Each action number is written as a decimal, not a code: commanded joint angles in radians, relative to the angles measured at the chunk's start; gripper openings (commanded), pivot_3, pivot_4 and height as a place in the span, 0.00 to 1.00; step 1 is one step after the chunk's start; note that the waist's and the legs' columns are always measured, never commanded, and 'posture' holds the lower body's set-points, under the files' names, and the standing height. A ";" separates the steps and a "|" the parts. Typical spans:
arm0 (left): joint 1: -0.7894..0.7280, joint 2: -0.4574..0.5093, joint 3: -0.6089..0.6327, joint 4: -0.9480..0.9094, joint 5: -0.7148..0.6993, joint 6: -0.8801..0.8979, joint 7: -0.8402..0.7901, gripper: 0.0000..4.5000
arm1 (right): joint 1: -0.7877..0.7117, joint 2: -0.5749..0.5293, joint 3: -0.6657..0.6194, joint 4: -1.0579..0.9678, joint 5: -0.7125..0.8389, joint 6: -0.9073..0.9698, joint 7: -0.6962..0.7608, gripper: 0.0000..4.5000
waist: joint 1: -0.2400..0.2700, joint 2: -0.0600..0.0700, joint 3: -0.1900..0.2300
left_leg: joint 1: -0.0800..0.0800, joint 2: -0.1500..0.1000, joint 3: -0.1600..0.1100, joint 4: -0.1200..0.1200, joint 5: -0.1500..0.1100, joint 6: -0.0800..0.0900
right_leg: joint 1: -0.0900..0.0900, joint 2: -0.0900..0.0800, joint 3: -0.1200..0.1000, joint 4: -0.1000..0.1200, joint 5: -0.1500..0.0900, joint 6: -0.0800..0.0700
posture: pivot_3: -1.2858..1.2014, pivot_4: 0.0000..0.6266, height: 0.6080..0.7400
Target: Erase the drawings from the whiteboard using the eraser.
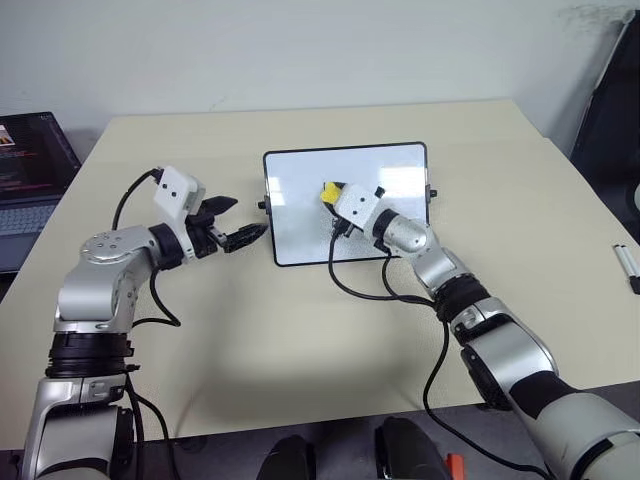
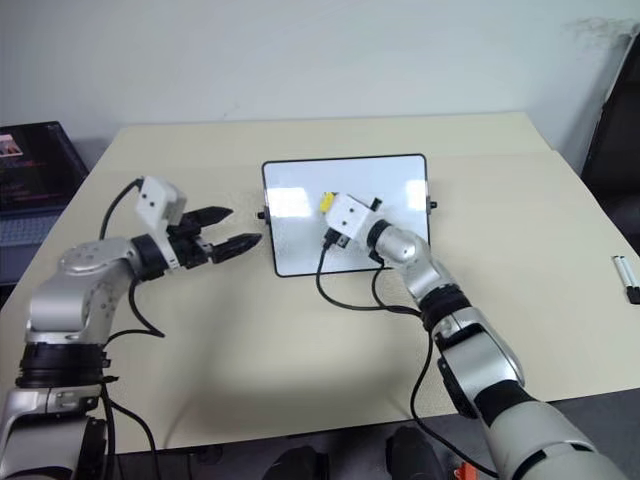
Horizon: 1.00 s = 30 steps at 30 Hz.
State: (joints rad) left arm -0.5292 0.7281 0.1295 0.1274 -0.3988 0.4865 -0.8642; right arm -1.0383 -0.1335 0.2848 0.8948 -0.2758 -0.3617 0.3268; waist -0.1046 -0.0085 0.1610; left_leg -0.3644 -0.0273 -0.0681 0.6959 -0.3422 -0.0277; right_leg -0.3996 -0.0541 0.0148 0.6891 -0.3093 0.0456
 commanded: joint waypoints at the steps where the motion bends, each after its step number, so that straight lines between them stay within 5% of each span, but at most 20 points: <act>1: 0.005 0.016 0.037 -0.024 -0.003 -0.022 -0.001 1.00 | -0.091 0.014 -0.028 0.033 0.001 -0.017 -0.051 0.30 | -0.002 0.000 0.000 | 0.000 0.000 0.000 0.000 0.000 0.000 | 0.000 0.000 0.000 0.000 0.000 0.000 | 0.52 0.24 1.00; 12: 0.016 0.012 0.036 -0.050 -0.007 -0.013 0.000 1.00 | -0.168 0.099 0.011 0.297 -0.056 0.048 -0.073 0.30 | -0.010 0.000 0.000 | 0.000 0.000 0.002 0.000 0.000 0.000 | -0.001 0.000 0.001 0.001 0.000 0.000 | 0.52 0.24 1.00; 21: 0.004 0.007 0.032 -0.049 -0.008 -0.011 0.000 1.00 | -0.082 0.083 0.047 0.314 -0.089 0.018 -0.026 0.30 | -0.007 -0.001 -0.001 | 0.003 0.000 0.001 0.001 0.003 -0.003 | 0.000 0.000 0.002 0.009 0.000 0.000 | 0.52 0.24 1.00; 30: -0.001 0.002 0.027 -0.045 -0.006 -0.012 -0.001 1.00 | -0.154 0.059 -0.028 0.259 -0.034 -0.051 -0.111 0.30 | -0.005 -0.001 -0.001 | 0.001 0.000 0.001 0.001 0.005 -0.004 | -0.003 0.000 0.002 0.010 0.002 -0.003 | 0.52 0.24 1.00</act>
State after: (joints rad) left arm -0.5103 0.7243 0.1386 0.1139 -0.3993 0.4880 -0.8634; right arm -1.1475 -0.0578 0.2921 1.1810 -0.3308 -0.4037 0.2535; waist -0.1097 -0.0094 0.1604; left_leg -0.3644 -0.0273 -0.0671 0.6971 -0.3369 -0.0318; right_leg -0.4041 -0.0539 0.0168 0.6991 -0.3074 0.0428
